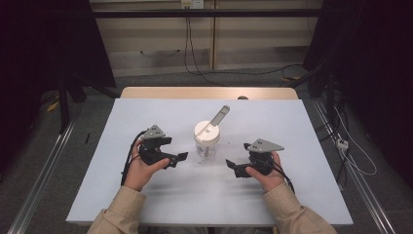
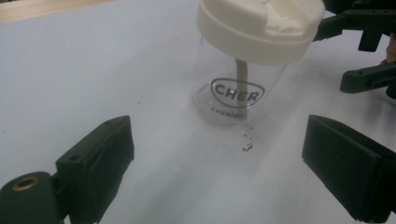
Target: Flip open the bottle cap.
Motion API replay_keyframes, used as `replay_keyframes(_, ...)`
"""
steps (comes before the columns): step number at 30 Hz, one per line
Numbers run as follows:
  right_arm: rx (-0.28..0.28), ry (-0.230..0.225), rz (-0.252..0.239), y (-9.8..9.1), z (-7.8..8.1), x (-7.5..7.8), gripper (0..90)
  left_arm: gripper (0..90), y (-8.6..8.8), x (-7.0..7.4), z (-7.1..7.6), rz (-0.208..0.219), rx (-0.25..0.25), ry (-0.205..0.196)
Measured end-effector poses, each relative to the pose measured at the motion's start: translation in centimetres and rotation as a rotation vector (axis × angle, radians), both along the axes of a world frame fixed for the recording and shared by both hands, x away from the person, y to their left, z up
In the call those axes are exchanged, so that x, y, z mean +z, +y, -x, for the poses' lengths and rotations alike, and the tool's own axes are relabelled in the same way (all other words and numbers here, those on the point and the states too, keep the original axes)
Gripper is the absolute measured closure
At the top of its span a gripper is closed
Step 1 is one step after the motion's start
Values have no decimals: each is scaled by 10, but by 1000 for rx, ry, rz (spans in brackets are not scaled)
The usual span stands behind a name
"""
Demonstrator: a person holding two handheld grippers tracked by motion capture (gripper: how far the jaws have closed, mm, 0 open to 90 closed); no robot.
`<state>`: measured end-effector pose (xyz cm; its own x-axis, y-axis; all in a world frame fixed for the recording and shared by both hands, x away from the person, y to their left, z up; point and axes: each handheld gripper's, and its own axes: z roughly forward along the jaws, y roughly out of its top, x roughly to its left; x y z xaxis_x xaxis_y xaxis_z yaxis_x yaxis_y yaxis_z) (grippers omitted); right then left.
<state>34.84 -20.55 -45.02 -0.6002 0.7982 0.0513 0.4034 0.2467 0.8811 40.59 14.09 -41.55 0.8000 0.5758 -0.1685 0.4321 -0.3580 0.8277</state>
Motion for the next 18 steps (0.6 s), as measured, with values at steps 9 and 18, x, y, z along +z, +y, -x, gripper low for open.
replay_keyframes(9, -8, -12, -1, -13, 10, 1, 73, 78, 19, -3, 9, 18, -2, 1)
replay_keyframes(18, -14, -25, -11, -24, 19, 3, 75, 78, 33, -6, 17, 18, -1, -2)
